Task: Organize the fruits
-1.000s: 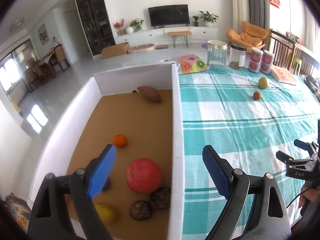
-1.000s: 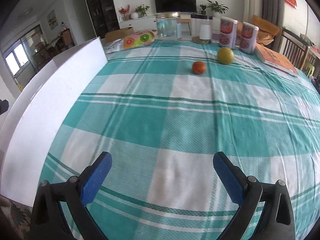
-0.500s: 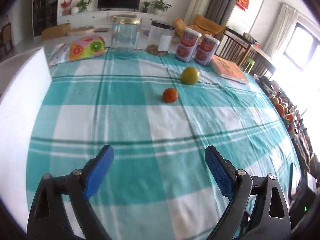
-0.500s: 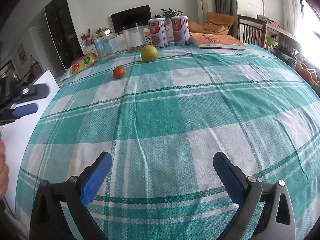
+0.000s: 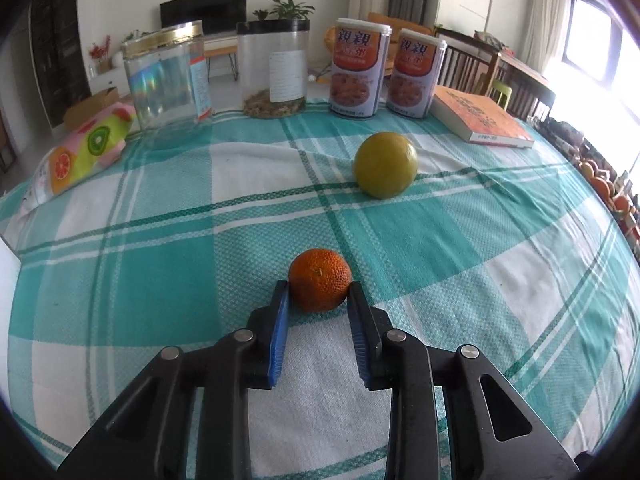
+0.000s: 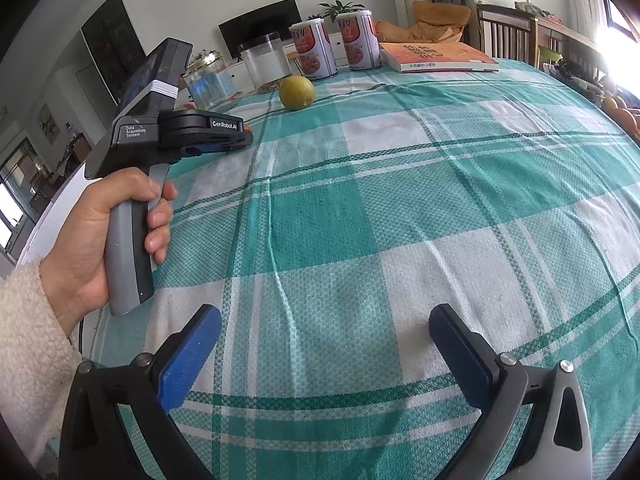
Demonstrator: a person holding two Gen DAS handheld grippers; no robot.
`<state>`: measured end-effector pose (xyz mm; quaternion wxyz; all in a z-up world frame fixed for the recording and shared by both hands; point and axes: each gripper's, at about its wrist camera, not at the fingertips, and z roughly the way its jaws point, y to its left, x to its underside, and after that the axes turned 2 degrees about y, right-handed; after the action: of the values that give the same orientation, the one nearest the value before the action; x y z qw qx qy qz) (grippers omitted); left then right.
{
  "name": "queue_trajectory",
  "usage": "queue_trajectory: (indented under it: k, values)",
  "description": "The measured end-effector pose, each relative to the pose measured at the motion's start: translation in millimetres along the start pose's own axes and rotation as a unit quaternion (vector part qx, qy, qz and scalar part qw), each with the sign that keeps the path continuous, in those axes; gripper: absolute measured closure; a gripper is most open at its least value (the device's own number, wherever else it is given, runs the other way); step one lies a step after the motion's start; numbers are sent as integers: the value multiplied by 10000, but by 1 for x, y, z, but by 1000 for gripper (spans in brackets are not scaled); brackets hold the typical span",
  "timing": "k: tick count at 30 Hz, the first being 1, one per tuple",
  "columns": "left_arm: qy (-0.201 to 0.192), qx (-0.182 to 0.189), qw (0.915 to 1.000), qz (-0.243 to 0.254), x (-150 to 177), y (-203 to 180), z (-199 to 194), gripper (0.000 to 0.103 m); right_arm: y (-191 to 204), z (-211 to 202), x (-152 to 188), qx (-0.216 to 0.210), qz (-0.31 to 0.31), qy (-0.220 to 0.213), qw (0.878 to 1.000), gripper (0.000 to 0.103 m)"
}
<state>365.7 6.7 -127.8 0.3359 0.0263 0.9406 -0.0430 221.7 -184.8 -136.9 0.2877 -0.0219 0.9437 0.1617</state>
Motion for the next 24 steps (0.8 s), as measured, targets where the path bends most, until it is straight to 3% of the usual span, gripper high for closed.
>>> queue_trajectory:
  k: [2, 5, 7, 10, 12, 16, 17, 18, 21, 24]
  values:
    - [-5, 40, 9999, -134, 6, 8, -8, 75, -9, 4, -27, -423, 224, 46, 9988, 0]
    - [-4, 113, 9992, -380, 17, 19, -27, 75, -15, 19, -95, -480, 295, -148, 9983, 0]
    - [16, 153, 9981, -589, 27, 26, -41, 75, -6, 43, -149, -357, -72, -228, 9991, 0]
    - [82, 231, 9958, -886, 43, 38, -65, 75, 13, 95, -212, -522, -393, 60, 9978, 1]
    - [129, 246, 9950, -959, 54, 43, -80, 76, 23, 125, -236, -483, -398, 258, 9977, 11]
    - [233, 243, 9951, -927, 71, 49, -105, 76, 37, 170, -254, -163, -525, 608, 9966, 20]
    - [256, 271, 9951, -918, 75, 50, -111, 76, 38, 178, -253, -8, -557, 743, 9957, 40]
    - [270, 301, 9949, -922, 78, 52, -117, 76, 35, 183, -253, -114, -523, 756, 9957, 52]
    - [254, 529, 9933, -995, 86, 58, -144, 76, 34, 167, -243, -118, -534, 552, 9970, 52]
    - [176, 836, 9908, -1053, 94, 65, -183, 76, 45, 132, -226, -532, -634, 452, 9955, 52]
